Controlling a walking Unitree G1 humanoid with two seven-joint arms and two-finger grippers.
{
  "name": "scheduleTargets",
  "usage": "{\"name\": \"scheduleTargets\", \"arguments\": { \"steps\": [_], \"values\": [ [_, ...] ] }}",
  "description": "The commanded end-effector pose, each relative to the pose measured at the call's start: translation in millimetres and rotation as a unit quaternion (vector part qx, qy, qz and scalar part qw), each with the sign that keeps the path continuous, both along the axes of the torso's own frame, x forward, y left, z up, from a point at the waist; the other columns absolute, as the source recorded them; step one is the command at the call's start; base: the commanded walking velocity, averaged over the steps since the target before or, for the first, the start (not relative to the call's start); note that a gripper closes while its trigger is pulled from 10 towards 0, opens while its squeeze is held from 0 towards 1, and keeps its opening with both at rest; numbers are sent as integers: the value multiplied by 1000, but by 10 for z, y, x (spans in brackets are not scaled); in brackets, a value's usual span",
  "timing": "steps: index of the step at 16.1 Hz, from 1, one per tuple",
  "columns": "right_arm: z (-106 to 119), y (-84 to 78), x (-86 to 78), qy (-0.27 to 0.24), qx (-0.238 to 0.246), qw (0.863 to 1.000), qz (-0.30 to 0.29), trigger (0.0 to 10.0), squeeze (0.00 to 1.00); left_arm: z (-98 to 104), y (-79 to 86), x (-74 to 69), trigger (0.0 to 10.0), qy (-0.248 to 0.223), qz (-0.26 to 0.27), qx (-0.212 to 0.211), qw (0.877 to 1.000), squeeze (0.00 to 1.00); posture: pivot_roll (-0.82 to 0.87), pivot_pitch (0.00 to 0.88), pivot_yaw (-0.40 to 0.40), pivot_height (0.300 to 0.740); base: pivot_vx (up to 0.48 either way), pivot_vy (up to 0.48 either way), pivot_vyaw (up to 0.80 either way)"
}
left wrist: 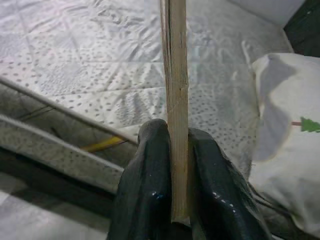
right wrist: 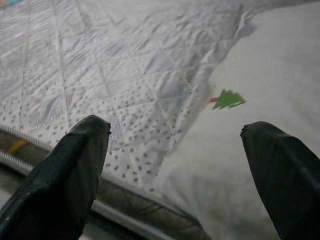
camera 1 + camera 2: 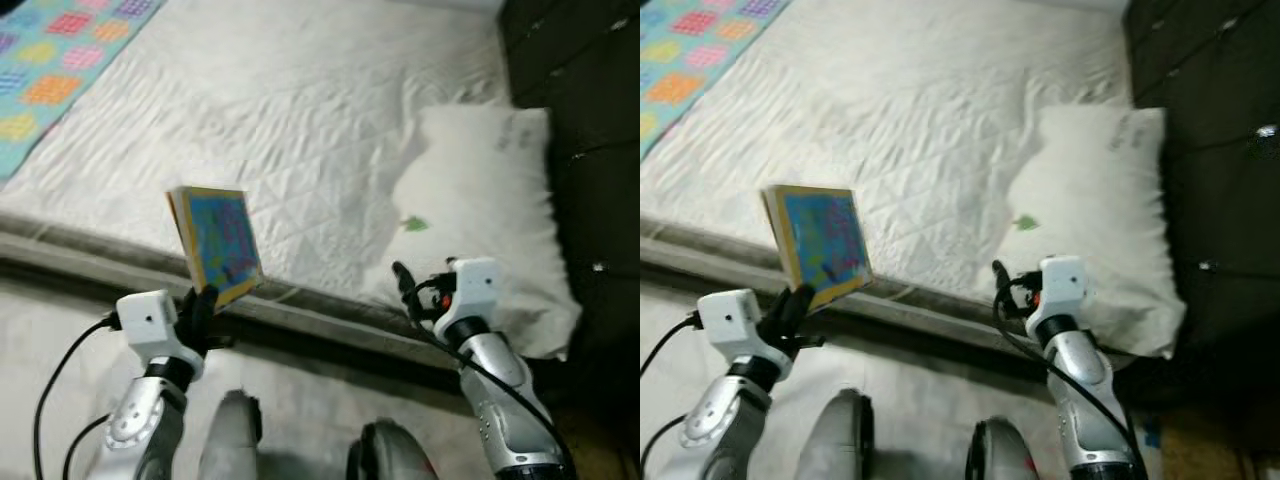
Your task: Clean up the room
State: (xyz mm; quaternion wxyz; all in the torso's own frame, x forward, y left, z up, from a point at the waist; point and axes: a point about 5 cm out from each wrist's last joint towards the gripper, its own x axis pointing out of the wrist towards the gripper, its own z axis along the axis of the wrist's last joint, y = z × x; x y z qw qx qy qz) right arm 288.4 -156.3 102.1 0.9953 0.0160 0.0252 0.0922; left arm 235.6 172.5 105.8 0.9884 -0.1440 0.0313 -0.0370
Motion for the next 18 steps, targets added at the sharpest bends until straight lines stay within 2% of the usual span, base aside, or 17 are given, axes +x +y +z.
{"name": "scheduleTargets", "arguments": {
  "steps": [1,7,10,18],
  "values": [
    [8,-21,-19,1,1,1000,-1,10000,0,100,-28,29,10000,-24,-6,2,1000,0,66,288,-49,660,0,0,0],
    [12,1,-8,2,0,1000,6,10000,0,107,-38,52,10000,-25,-8,2,1000,0,64,285,-50,589,0,0,0],
    [13,6,0,2,-3,1000,9,10000,0,129,-60,74,10000,-34,-15,2,999,0,63,279,-50,589,85,0,0],
    [14,31,10,0,-3,1000,16,10000,0,145,-80,89,10000,-41,-22,3,999,0,66,273,-50,589,375,0,0]
  ]
}}
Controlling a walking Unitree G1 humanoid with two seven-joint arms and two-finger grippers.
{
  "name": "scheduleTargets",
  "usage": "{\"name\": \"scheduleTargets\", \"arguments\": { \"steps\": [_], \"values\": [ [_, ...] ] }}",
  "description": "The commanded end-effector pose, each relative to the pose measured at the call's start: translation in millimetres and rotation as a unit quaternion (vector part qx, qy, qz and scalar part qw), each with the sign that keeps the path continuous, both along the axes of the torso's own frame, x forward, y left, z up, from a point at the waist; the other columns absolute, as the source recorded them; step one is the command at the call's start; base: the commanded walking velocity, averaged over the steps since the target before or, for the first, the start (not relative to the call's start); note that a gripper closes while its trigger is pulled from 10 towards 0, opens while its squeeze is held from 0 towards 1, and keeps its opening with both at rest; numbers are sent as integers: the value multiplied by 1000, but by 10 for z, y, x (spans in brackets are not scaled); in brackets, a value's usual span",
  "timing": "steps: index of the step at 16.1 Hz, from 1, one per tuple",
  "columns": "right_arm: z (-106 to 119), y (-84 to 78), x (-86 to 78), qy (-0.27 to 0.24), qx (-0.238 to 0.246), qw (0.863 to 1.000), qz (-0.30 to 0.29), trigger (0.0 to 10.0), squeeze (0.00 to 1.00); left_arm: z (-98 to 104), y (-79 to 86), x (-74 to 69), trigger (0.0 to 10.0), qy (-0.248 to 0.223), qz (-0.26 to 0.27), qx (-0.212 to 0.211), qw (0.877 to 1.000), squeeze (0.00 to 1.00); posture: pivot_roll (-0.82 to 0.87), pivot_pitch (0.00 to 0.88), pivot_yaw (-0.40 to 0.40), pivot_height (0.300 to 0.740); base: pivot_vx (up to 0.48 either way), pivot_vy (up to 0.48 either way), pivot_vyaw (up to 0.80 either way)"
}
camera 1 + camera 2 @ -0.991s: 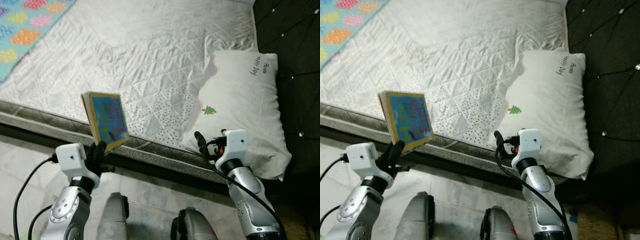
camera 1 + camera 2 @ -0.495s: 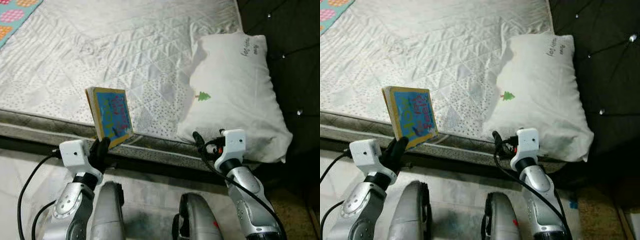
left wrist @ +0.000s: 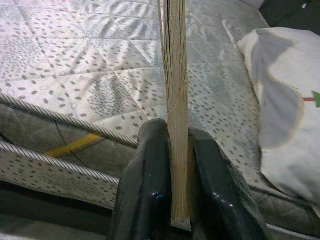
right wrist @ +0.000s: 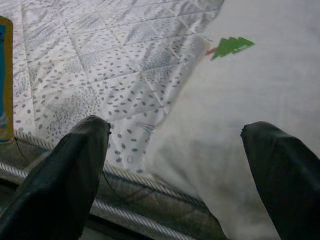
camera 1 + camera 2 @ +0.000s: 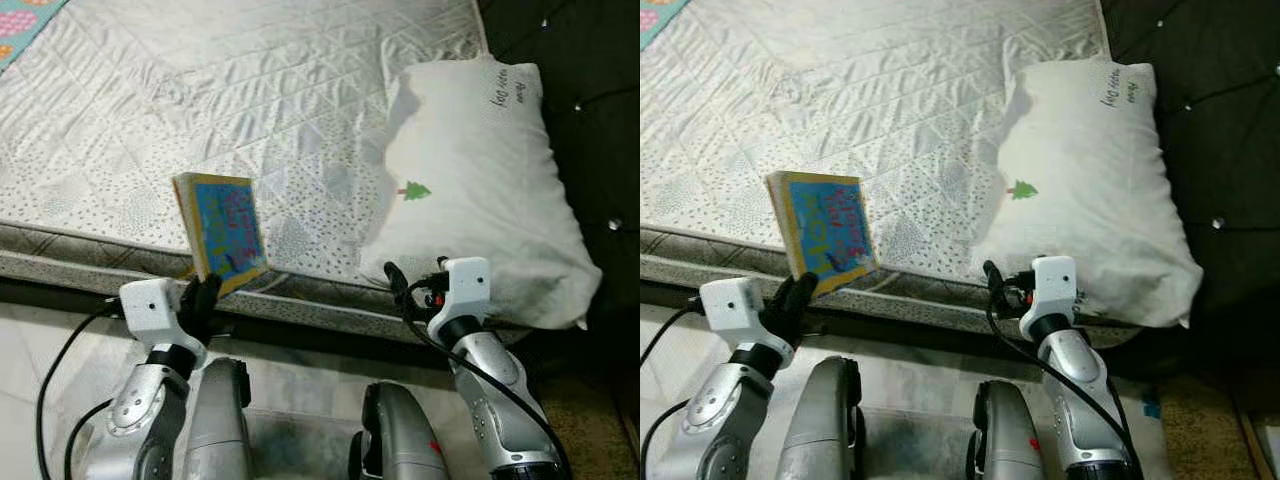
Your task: Clean up the room
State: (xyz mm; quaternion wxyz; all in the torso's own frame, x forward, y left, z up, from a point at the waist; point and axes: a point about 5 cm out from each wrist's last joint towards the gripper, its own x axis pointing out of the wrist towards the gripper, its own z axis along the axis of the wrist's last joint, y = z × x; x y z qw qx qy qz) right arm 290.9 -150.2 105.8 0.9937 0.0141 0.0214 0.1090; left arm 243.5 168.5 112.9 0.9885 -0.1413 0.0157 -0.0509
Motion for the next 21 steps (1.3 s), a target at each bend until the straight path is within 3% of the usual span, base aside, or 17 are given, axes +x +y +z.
{"name": "scheduleTargets", "arguments": {
  "steps": [1,8,15,17,21],
  "values": [
    [-23,-23,-13,4,-2,1000,0,10000,0,76,-42,13,10000,-24,-12,1,1000,0,67,271,-50,589,330,0,0],
    [-23,-17,-1,5,0,1000,-2,10000,0,76,-63,33,10000,-21,-13,-2,1000,0,66,275,-49,589,444,0,0],
    [-17,0,8,0,-10,1000,9,10000,0,54,-79,50,10000,-12,-3,-5,1000,0,65,279,-54,589,0,0,0],
    [-10,14,3,-4,-21,1000,12,10000,0,54,-84,50,10000,-11,-2,-5,1000,0,65,279,-54,589,0,0,800],
    [-21,6,5,2,7,1000,7,10000,0,55,-79,60,10000,-10,0,-6,1000,0,63,282,-53,589,0,0,400]
  ]
}}
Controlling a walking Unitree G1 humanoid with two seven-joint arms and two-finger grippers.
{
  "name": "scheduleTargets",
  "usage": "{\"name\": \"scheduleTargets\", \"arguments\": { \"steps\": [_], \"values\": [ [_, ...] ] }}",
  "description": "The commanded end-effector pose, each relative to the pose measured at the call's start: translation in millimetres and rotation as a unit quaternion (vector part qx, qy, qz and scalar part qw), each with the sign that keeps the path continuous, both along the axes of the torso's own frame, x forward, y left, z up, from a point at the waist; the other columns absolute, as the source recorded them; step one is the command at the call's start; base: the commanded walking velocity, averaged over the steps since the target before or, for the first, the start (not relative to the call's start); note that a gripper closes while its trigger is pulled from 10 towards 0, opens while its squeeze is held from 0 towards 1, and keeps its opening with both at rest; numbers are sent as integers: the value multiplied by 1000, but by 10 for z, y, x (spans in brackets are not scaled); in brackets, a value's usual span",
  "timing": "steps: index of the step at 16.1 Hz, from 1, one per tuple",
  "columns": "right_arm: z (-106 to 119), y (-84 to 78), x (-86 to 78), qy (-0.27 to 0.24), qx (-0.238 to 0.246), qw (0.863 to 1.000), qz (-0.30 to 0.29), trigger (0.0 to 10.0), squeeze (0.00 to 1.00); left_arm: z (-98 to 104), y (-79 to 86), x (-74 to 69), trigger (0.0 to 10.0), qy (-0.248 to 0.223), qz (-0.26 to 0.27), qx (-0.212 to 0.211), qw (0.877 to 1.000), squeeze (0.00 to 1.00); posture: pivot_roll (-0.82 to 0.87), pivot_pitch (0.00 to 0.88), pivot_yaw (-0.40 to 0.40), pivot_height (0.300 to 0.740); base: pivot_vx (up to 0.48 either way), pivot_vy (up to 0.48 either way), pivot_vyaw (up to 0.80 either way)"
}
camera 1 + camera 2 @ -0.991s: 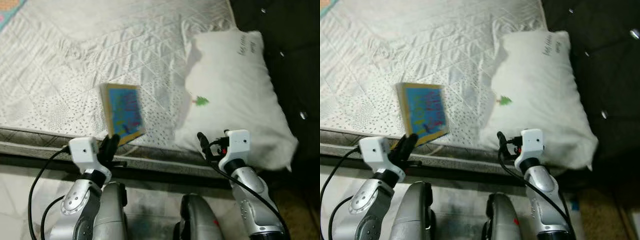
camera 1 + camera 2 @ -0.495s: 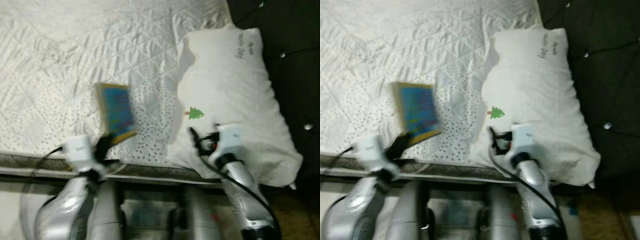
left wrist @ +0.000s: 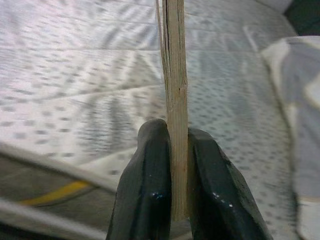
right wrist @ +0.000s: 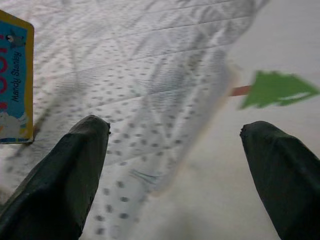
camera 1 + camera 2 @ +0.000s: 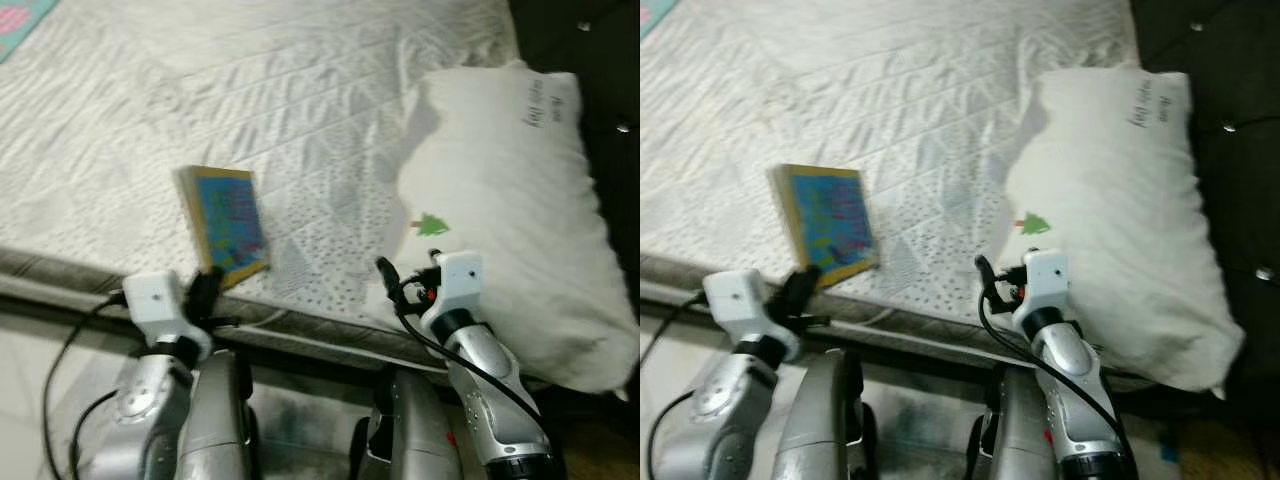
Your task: Clean up the room
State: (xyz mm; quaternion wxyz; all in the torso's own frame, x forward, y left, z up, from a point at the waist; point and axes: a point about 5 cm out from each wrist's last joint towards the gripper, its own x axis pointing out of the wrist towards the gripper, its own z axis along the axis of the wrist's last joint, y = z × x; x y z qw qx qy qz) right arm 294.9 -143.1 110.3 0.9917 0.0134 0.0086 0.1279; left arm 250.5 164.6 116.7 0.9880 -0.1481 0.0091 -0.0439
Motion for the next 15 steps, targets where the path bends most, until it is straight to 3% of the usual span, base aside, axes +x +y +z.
{"name": "scheduleTargets", "arguments": {
  "steps": [1,4,8,11,12,15],
  "values": [
    [-65,-75,-32,14,-7,1000,-13,10000,0,15,-40,-8,10000,-4,-7,1,1000,0,63,282,-53,589,0,0,0],
    [-64,-69,-31,14,-8,1000,-10,10000,0,6,-43,0,10000,0,-8,1,1000,0,63,284,-55,589,0,0,0],
    [-63,-65,-34,13,-5,1000,-9,10000,0,-9,-43,13,10000,3,-9,1,1000,0,62,285,-54,529,0,0,0],
    [-63,-73,-31,14,-9,1000,-11,10000,0,-22,-45,32,10000,9,-13,8,1000,0,60,283,-56,514,0,0,0],
    [-66,-76,-27,15,-8,1000,-11,10000,0,-42,-126,48,10000,17,-45,17,999,0,58,281,-59,514,0,0,0],
    [-66,-86,-22,14,-11,1000,-11,10000,0,9,-329,70,10000,21,-92,-21,995,0,52,276,-61,514,0,0,0]
  ]
}}
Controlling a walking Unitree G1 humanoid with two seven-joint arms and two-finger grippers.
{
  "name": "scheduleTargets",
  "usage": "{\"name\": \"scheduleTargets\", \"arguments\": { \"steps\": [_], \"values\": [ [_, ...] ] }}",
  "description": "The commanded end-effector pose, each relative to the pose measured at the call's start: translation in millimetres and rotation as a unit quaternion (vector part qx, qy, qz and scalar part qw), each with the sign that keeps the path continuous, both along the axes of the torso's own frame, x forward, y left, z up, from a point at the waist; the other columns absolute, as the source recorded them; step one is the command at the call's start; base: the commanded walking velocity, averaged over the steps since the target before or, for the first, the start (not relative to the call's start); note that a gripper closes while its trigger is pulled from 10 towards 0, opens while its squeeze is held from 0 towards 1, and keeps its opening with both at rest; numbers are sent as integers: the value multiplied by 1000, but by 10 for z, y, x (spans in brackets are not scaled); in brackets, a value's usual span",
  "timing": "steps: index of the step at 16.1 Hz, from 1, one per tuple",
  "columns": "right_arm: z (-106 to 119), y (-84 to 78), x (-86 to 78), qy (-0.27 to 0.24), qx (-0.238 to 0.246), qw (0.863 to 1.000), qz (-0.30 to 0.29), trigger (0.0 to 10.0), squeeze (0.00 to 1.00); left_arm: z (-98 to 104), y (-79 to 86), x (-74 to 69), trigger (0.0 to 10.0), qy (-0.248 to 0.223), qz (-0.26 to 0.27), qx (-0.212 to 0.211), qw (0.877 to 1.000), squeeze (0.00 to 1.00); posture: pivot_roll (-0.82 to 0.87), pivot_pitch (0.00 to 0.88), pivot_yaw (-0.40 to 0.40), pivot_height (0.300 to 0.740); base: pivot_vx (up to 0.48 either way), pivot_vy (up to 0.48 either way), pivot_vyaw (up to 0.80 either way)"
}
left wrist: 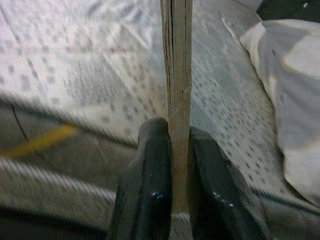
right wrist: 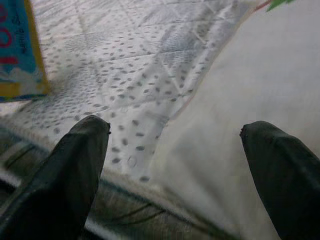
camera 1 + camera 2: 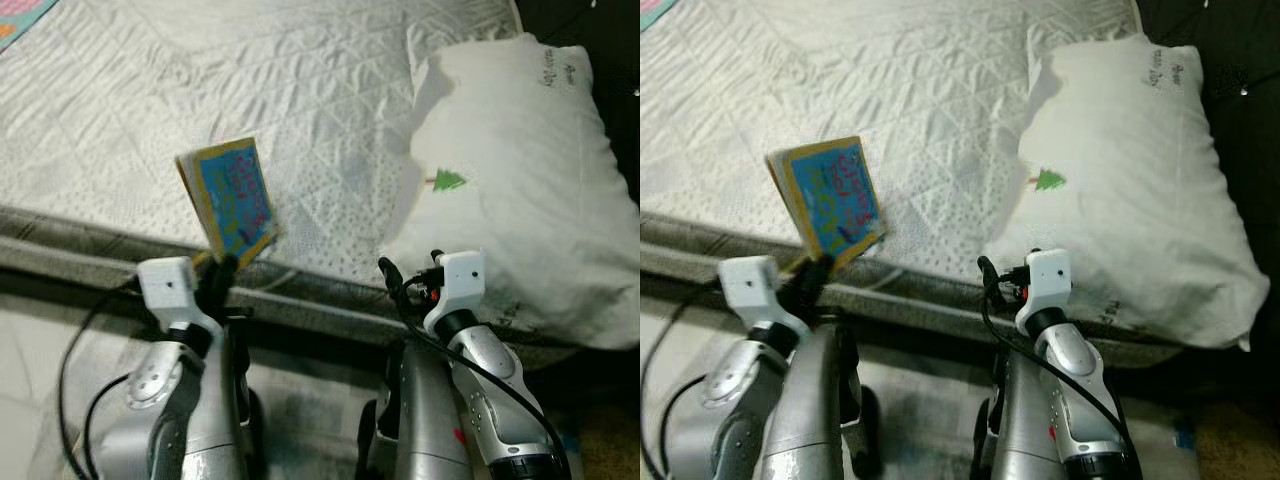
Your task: Clean up the room
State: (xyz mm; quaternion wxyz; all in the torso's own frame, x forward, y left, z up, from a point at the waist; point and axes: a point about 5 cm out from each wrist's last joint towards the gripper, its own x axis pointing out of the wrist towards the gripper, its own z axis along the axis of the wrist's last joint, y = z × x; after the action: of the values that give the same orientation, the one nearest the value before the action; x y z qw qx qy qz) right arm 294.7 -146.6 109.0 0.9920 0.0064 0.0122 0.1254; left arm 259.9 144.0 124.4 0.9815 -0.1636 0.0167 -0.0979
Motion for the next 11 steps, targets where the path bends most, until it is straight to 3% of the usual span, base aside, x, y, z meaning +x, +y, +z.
{"name": "scheduleTargets", "arguments": {
  "steps": [1,4,7,11],
  "values": [
    [-51,-55,-19,11,-5,1000,-9,10000,0,-35,-139,-20,10000,23,-43,-14,999,0,50,275,-62,514,0,0,0],
    [-43,-85,-36,7,-16,1000,-6,10000,0,48,-202,-42,10000,34,-92,-44,994,0,54,273,-64,514,0,0,0],
    [-40,-247,-80,5,-41,999,-9,10000,0,151,-210,-79,10000,48,-151,-95,983,0,48,270,-75,514,0,0,0],
    [-38,-402,-132,8,-62,998,-17,10000,0,154,-159,-52,10000,95,-187,-115,971,0,15,269,-91,514,0,0,0]
  ]
}}
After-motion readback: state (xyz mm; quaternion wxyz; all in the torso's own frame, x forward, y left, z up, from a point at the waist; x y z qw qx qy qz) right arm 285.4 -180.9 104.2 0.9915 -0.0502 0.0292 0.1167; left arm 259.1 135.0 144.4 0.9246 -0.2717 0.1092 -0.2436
